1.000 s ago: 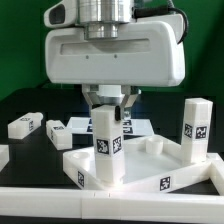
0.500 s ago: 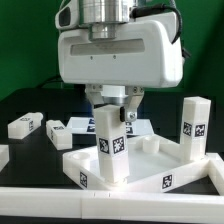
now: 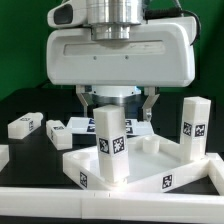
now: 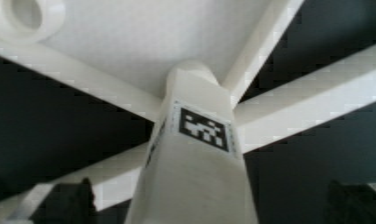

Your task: Assemble desk

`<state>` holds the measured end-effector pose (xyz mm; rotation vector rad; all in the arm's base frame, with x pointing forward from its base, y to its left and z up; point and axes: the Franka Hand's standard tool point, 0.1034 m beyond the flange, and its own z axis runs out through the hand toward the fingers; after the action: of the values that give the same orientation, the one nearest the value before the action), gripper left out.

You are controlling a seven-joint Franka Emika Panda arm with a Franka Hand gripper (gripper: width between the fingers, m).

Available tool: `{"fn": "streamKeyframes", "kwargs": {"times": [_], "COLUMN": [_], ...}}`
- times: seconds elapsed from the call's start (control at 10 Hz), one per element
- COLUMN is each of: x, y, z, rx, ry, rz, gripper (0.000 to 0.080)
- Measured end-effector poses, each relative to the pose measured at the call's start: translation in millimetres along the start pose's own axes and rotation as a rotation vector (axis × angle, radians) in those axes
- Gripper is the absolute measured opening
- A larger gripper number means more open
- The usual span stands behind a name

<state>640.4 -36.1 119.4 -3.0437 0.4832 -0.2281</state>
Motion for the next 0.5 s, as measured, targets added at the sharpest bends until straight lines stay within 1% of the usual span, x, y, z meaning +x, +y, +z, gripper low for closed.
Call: {"fn": "streamKeyframes", "kwargs": {"times": [0.5], "x": [0.2], "y": [3.3], "z": [1.2], "rx": [-0.003], "ry": [-0.009], "rz": [-0.494], "gripper": [0.0649]}}
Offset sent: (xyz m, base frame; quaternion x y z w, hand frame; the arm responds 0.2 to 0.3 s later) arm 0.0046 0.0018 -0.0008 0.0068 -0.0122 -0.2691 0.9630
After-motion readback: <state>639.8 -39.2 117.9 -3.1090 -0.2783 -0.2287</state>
